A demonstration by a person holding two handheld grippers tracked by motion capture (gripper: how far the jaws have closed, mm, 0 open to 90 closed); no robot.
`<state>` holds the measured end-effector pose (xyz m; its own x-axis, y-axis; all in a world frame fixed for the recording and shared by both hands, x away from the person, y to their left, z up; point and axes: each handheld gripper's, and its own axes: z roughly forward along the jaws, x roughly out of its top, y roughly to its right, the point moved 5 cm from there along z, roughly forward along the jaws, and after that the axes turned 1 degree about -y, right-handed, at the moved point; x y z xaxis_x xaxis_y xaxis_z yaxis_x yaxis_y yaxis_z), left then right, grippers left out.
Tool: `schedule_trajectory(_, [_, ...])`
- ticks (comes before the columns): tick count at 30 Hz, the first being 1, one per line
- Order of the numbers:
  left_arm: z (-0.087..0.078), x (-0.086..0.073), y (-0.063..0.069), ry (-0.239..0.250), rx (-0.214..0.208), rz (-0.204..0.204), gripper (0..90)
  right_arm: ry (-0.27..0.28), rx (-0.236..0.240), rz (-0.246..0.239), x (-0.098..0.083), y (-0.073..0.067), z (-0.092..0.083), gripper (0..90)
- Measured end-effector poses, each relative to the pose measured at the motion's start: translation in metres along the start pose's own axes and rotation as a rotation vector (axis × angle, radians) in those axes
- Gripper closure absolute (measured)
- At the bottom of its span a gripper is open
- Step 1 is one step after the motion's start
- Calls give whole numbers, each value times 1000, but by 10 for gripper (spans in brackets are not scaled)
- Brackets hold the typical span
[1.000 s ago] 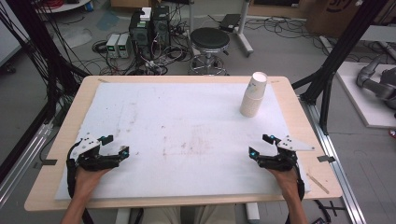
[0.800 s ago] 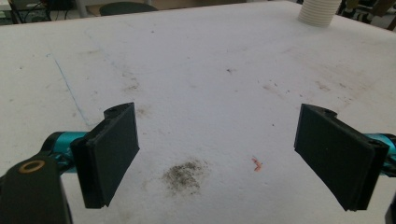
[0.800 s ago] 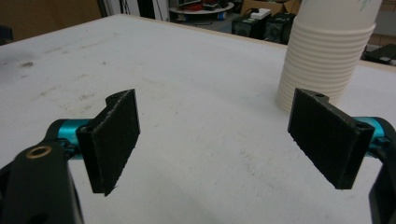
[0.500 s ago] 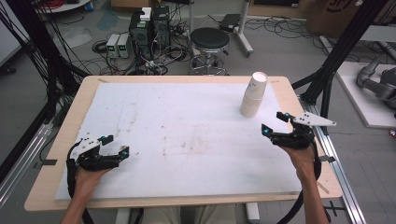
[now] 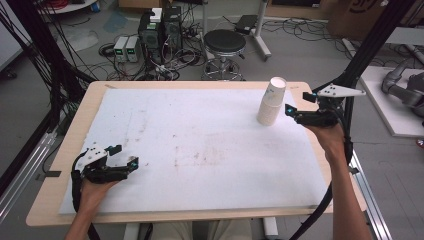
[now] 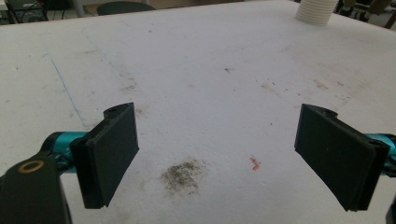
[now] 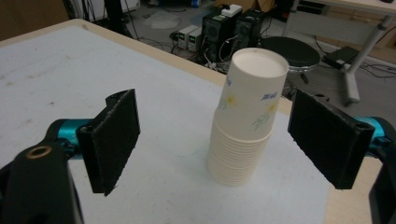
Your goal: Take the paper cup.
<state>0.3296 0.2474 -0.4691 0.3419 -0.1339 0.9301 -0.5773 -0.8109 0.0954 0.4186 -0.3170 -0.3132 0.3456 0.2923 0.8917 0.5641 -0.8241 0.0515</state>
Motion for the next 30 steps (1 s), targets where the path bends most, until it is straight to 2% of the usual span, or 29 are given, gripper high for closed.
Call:
schedule_trajectory(1, [0,0,0,0,0,-1,133,-11,-7,-1,8,6,2,172])
schedule_trajectory(9, [1,0,0,-7,0,-5,134,-93,-21,-4,32,24,16,171])
schedule_trajectory(11, [2,0,0,-19,2,4,134,-120,-24,-14,38,29,22,172])
schedule_trajectory(17, [2,0,-1,-17,3,-5,134,-198,-23,-14,53,41,41,171])
schedule_trajectory(21, [2,0,-1,-22,0,-2,134,-258,-20,-26,63,45,52,172])
schedule_trajectory(27, [2,0,0,-19,-3,-1,133,-310,-23,-27,71,49,66,172])
schedule_trajectory(28, [1,0,0,-15,-5,-4,133,-351,-17,-30,73,50,72,172])
schedule_trajectory(30, [1,0,0,-13,-5,-4,134,-371,-16,-30,76,51,75,172])
